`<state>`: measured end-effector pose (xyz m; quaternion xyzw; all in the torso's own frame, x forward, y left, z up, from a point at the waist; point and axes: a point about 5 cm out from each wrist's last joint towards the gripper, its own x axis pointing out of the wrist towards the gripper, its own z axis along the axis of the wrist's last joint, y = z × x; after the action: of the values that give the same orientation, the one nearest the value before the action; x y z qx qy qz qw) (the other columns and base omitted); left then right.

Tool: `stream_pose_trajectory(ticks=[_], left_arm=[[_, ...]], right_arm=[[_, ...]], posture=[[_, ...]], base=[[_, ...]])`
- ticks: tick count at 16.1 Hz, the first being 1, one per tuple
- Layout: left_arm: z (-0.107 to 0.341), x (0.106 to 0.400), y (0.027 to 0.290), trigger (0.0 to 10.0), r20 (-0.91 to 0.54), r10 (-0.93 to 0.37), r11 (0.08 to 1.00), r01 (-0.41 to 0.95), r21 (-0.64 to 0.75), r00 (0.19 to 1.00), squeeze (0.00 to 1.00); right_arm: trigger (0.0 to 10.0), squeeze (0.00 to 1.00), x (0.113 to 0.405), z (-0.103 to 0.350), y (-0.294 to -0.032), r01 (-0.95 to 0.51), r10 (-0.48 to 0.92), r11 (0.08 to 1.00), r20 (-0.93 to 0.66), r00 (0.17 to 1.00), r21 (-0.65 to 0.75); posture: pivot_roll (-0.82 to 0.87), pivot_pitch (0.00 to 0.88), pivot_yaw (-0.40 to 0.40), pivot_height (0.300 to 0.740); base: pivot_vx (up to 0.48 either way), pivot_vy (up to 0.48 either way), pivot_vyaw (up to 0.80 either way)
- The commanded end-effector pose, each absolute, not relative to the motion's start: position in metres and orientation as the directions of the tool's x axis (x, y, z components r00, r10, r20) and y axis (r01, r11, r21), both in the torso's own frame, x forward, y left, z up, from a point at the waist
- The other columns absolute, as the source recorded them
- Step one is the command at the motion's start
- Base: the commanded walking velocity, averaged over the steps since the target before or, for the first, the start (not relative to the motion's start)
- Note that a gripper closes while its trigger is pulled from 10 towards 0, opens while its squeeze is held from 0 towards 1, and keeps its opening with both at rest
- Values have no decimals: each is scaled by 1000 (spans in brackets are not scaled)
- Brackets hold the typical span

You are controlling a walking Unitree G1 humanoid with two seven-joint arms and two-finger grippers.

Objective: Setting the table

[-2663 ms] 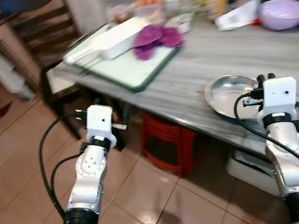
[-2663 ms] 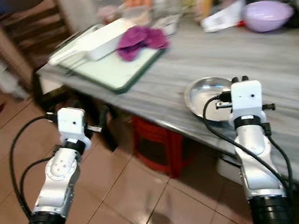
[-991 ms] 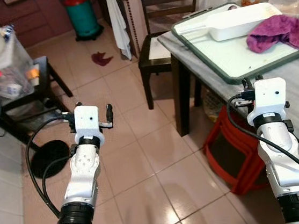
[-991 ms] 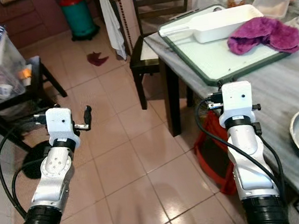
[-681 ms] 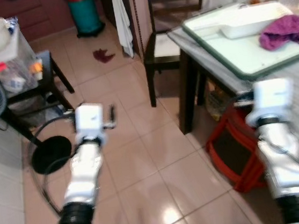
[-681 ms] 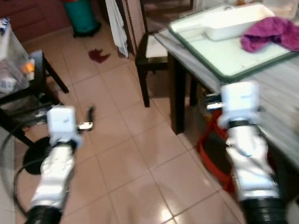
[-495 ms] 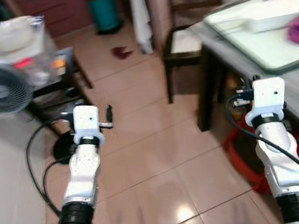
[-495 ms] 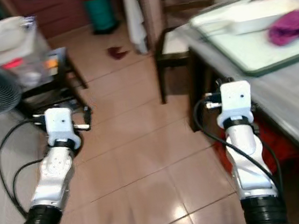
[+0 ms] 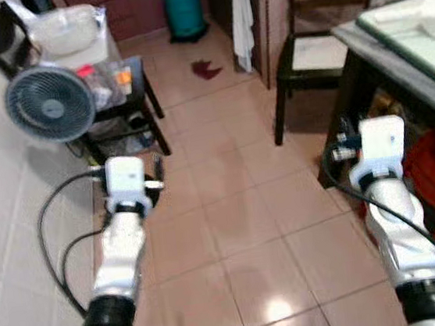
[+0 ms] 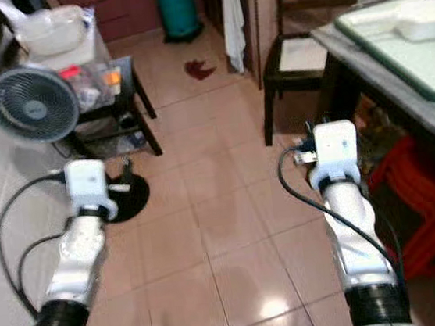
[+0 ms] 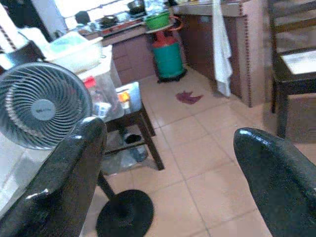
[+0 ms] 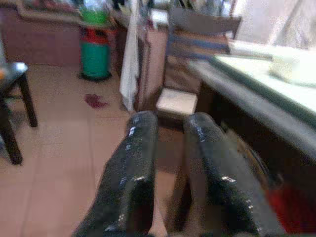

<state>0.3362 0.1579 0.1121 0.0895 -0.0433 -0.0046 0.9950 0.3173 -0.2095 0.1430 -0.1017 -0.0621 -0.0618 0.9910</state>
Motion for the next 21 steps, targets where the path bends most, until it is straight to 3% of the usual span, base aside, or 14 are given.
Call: stream_pose_trajectory(ticks=[1,6,11,14,21], left_arm=[[100,333,170,10000,39,16,983,-23,182,999,0],[55,317,185,10000,-157,45,988,-21,152,987,0],[7,293,175,10000,-366,-28,971,112,211,930,0],[-11,281,171,10000,-452,-28,966,140,217,892,0],[-58,232,162,10000,-718,-50,965,218,144,694,0]], right_arm=[[10000,0,317,137,-207,123,-104,980,121,987,-159],[10000,0,314,99,-207,83,-86,988,-18,996,-128],[10000,0,302,41,-202,50,-58,998,-245,968,-38],[10000,0,295,14,-202,119,-85,991,-385,919,65],[10000,0,256,-39,-185,102,-29,992,-658,753,73]], posture=[[-76,109,93,740],[-75,109,92,740],[-77,90,75,740],[-89,84,75,740],[-98,66,68,740]], base=[[0,0,0],[0,0,0],[0,0,0],[0,0,0],[0,0,0]])
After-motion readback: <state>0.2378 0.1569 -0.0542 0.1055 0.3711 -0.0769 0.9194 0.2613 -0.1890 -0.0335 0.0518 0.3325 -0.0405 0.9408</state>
